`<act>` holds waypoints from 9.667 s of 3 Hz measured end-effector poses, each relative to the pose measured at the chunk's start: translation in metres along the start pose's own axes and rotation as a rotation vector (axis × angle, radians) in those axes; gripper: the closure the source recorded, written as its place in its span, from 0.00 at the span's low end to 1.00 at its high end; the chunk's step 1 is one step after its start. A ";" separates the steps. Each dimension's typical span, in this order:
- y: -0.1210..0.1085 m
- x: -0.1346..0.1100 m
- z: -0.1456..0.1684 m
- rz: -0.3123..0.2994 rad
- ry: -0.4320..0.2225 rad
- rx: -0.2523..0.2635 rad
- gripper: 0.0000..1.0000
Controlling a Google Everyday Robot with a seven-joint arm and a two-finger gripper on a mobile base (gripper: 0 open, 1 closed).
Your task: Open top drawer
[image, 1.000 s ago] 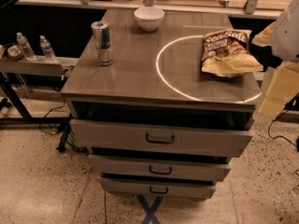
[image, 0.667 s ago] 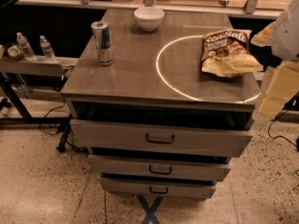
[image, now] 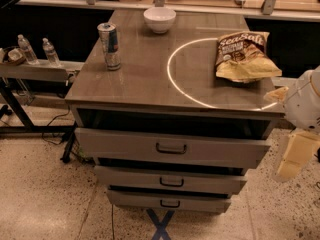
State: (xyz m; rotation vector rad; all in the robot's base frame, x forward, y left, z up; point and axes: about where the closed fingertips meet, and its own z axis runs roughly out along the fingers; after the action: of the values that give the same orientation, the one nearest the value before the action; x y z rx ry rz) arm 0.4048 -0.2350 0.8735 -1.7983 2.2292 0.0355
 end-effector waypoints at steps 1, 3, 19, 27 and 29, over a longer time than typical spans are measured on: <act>-0.001 0.000 0.002 -0.001 -0.005 0.003 0.00; -0.012 -0.004 0.059 -0.041 -0.058 0.034 0.00; -0.014 0.014 0.199 -0.012 -0.043 -0.075 1.00; 0.032 0.039 0.106 -0.016 -0.142 -0.117 1.00; -0.053 0.058 0.000 0.008 -0.166 0.108 1.00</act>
Offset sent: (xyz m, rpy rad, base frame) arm 0.0271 0.0096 -0.0353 0.0793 -0.0691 0.0177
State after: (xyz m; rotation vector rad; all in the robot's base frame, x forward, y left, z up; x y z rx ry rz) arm 0.4446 -0.3023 0.8681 -1.6661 2.0827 0.0622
